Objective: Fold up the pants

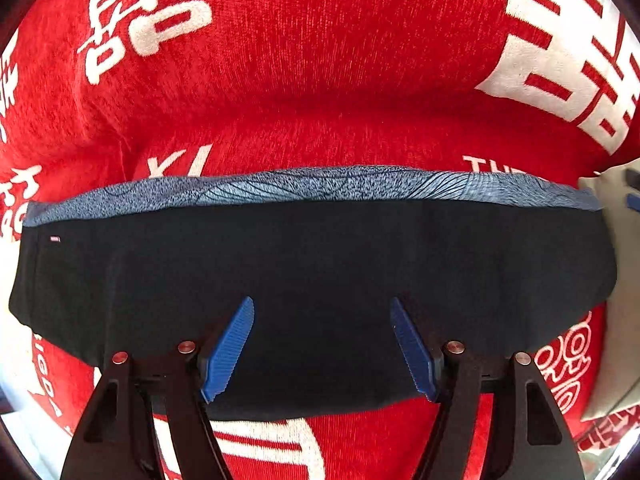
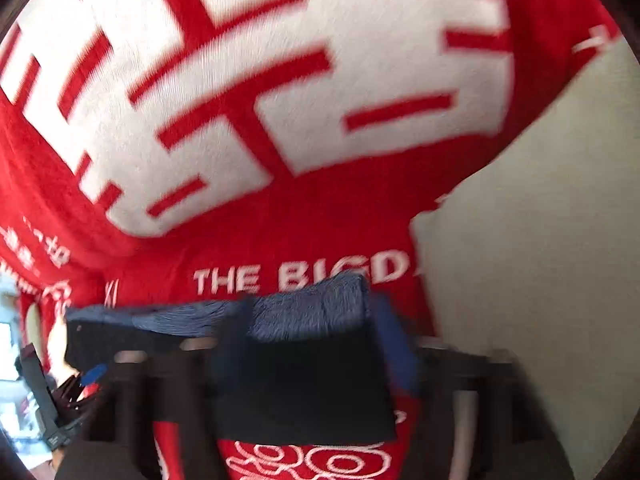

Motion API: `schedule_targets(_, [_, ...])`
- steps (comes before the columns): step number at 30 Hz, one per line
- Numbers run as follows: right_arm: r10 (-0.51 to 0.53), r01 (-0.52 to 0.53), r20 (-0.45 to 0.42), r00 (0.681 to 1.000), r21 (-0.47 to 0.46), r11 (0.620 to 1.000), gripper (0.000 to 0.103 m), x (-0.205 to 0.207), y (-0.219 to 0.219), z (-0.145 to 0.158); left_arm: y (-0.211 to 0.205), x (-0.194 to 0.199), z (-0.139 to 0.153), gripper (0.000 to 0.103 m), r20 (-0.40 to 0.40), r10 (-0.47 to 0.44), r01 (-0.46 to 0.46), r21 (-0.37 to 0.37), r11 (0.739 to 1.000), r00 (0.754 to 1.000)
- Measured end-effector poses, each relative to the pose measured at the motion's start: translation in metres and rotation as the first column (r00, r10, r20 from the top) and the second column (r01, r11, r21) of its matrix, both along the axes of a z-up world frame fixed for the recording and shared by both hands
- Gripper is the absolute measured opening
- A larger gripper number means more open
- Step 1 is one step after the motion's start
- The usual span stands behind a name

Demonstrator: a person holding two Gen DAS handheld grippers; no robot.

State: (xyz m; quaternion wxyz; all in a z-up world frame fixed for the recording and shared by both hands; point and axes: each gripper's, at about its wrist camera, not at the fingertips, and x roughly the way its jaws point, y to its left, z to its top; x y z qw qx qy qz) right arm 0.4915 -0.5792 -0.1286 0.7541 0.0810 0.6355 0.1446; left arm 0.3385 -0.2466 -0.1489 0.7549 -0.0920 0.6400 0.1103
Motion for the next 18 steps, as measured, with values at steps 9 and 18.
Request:
schedule_targets(9, [0.121, -0.124, -0.049, 0.991, -0.048, 0.991, 0.023, -0.016, 0.038, -0.032, -0.014, 0.021, -0.033, 0.071, -0.027, -0.03, 0.031, 0.057, 0.998, 0.999])
schedule_targets(18, [0.169, -0.179, -0.072, 0.983, -0.17, 0.969, 0.007, -0.047, 0.029, -0.075, -0.014, -0.011, -0.044, 0.077, -0.021, -0.036, 0.035, -0.004, 0.999, 0.999])
